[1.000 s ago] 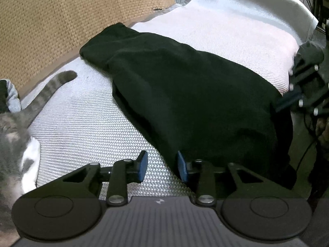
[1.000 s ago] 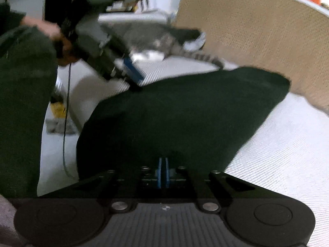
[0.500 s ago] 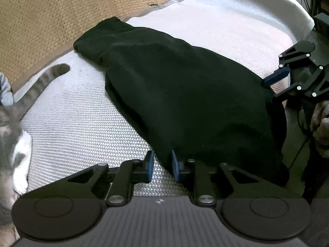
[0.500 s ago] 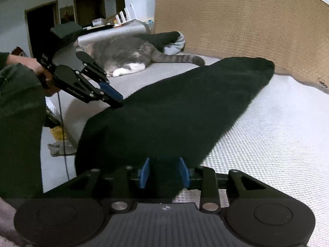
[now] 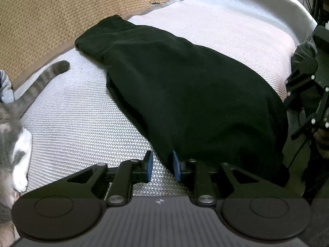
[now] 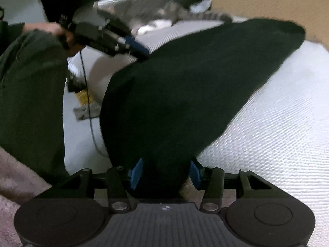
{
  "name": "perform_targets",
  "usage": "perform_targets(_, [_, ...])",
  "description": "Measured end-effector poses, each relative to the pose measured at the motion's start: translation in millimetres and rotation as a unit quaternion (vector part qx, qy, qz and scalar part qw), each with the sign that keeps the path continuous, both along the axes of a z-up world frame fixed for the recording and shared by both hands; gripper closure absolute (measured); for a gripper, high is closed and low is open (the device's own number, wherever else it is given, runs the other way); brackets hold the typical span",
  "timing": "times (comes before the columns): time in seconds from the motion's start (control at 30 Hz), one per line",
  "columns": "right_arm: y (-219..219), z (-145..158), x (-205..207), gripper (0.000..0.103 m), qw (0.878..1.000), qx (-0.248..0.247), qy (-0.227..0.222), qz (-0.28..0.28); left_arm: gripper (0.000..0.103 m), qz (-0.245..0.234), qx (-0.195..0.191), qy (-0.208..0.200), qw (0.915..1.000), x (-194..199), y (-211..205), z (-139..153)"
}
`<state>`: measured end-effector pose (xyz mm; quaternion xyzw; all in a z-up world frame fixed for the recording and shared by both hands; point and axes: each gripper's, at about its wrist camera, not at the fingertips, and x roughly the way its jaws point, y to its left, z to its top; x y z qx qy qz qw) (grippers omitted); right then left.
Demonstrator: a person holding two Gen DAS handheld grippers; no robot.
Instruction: Fold clothes
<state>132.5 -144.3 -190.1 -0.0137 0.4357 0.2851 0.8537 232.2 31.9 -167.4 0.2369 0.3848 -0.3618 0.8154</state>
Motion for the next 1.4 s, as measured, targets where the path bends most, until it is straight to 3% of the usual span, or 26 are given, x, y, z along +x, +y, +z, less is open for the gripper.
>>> perform_targets(0.17, [-16,-13,11,0.05,0.996,0.077,0.05,-0.008,0.077,0.001,0.001,0.001,1.0,1,0,0])
perform_targets(0.27, [-20,-17,12,0.052,0.994,0.089,0.07,-0.013,0.077,0.001,0.003,0.0,1.0,0,0,1])
perform_targets(0.57, [9,-38,15,0.055,0.993,0.024,0.113,0.031,0.076,-0.002,0.003,-0.001,1.0,-1,0,0])
perform_targets(0.8, [33,-47,18,0.057,0.99,-0.029,0.121,0.069,0.076,-0.007,0.008,-0.004,0.9999,0,0,0])
perform_targets(0.9, [35,-49,18,0.064,0.99,-0.037,0.121,0.067,0.074,-0.009,0.012,-0.008,0.9999,-1,-1,0])
perform_targets(1.03, [33,-53,20,0.088,0.991,-0.041,0.123,0.044,0.072,-0.019,0.027,-0.02,0.9992,-2,-4,-1])
perform_targets(1.1, [33,-54,21,0.09,0.991,-0.039,0.123,0.035,0.072,-0.024,0.034,-0.024,0.9989,-3,-5,-1])
perform_targets(1.33, [10,-18,1,0.095,0.995,0.073,0.051,0.047,0.071,-0.031,0.061,-0.056,0.9961,-10,-7,4])
perform_targets(1.4, [4,-8,-4,0.095,0.993,0.106,0.031,0.049,0.071,-0.009,0.039,-0.074,0.9965,-10,-1,13])
